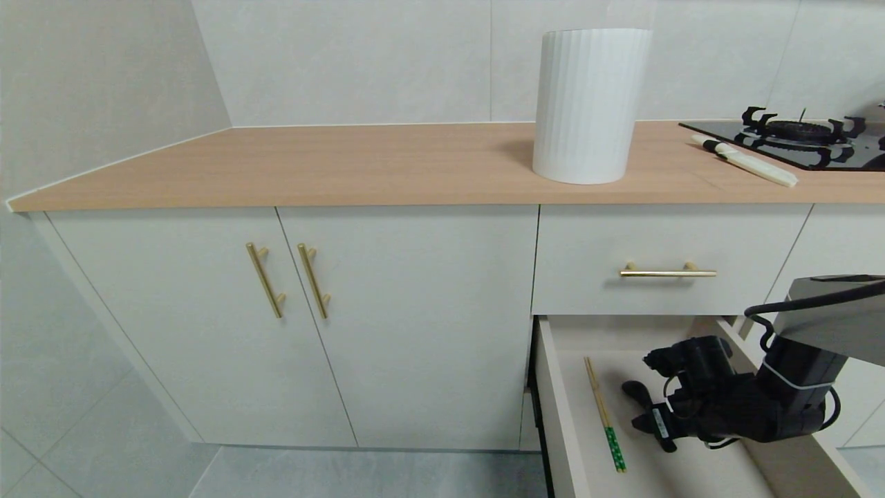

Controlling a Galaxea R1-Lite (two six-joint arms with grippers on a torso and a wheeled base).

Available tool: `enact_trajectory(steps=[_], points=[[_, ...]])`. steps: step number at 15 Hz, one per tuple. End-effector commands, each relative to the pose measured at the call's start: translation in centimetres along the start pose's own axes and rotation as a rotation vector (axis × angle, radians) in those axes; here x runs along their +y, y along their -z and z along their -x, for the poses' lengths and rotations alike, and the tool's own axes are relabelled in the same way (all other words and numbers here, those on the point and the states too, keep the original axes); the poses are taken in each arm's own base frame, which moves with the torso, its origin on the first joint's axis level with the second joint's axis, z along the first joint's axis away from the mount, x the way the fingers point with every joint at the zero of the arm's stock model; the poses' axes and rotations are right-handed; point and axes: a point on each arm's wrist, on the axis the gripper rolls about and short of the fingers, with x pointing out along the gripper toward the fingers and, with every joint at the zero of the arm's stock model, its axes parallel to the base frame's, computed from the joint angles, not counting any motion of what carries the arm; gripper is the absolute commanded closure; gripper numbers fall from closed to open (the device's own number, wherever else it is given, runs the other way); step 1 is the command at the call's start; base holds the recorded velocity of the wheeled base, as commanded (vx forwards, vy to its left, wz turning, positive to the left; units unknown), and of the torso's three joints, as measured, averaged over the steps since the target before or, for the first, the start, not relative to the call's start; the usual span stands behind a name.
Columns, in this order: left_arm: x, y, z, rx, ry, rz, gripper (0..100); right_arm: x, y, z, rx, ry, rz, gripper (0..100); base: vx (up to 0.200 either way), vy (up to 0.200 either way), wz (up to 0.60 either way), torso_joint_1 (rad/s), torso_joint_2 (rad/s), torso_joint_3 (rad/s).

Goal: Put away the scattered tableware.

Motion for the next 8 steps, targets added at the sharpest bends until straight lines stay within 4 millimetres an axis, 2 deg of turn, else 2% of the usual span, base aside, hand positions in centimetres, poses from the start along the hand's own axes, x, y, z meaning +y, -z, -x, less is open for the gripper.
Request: enact_trajectory(steps=[1,3,5,6,8], points=[[0.0,0.0,0.0,0.000,-0.001,0.000,0,0.0,-0.1,0.0,-0.003,0.003,0.001,0,0.000,0.000,0.00,0.000,0.00,0.000],[0.0,0.0,0.0,0.000,-0.001,0.000,0,0.0,-0.2,0.2,-0.007,0.005,-0.001,0,0.000,0.000,0.00,0.000,0.00,0.000],[0.0,0.0,0.0,0.000,0.000,0.000,0,-0.3,-1.0,1.3,-0.041,0.005,-0.039,0,0.000,0.000,0.00,0.000,0.00,0.000],[0.0,0.0,0.0,0.000,-0.001,0.000,0,-0.6,-1.7,2.4,-0.073,0.004,-0.065,0,0.000,0.000,0.00,0.000,0.00,0.000],[0.0,0.0,0.0,0.000,0.000,0.000,0,-1.3,-3.7,7.7,-0.148,0.011,-0.086,0,0.000,0.000,0.00,0.000,0.00,0.000]])
